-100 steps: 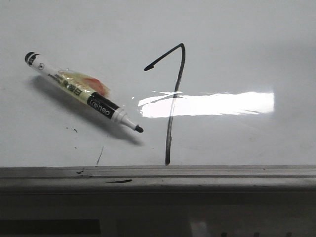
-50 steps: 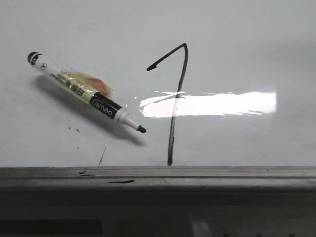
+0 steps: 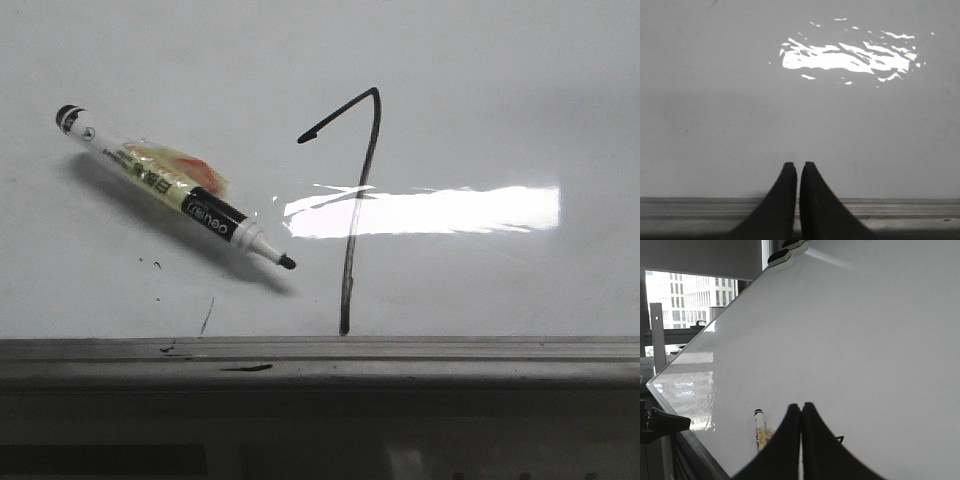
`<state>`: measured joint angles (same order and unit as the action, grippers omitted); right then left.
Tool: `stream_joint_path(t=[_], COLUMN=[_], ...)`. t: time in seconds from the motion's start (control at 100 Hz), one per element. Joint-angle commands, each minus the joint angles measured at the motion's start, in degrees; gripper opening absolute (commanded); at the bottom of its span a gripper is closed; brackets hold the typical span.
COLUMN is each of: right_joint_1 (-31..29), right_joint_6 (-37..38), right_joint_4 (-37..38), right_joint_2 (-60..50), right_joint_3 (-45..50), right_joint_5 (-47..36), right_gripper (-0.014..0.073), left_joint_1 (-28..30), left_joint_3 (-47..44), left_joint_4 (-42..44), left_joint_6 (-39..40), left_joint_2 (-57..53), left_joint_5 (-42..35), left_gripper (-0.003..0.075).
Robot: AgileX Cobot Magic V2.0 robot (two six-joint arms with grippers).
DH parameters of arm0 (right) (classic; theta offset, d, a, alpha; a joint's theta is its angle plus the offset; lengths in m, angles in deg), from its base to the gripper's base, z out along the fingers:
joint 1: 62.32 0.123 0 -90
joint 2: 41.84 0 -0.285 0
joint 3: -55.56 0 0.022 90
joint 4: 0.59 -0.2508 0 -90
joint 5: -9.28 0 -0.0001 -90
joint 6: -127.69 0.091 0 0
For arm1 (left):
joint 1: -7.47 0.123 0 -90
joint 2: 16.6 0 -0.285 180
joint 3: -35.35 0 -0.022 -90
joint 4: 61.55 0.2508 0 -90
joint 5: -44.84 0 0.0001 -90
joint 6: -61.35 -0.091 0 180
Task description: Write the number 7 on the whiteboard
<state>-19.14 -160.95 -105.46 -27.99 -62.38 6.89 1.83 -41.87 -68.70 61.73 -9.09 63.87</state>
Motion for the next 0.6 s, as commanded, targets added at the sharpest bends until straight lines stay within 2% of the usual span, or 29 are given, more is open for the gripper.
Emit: stream_joint_path(t=[0.0,0.34,0.45,0.59], right_joint_1=[-0.2,-0.2,-1.0,-5.0], right_joint_6=[-0.4,-0.4,-0.4,-0.4], right_joint_4=[-1.5,-1.5,-1.8,-1.8], right_joint_2=[0.6,0.6,0.6,0.6], right_joint_3=[-1.3,-1.2,0.1,2.2], right_joint_5=[1.1,1.0,-5.8,-6.2], right_gripper=[-0.0065,-0.0065,-0.0065,-0.0065], left_joint_1=[0.1,0.1,0.1,0.1], left_joint_3=[-1.4,-1.4,-1.4,-1.4], left_joint_4=[-0.8,-0.8,-0.8,-0.8], left_joint_6=[0.7,0.7,0.7,0.7], left_joint_2=[-1.6,-1.6,-1.6,-1.6], left_joint_5=[-2.7,-2.7,-2.7,-2.7], left_gripper=[-0.0020,-0.0020,-0.0020,-0.0020])
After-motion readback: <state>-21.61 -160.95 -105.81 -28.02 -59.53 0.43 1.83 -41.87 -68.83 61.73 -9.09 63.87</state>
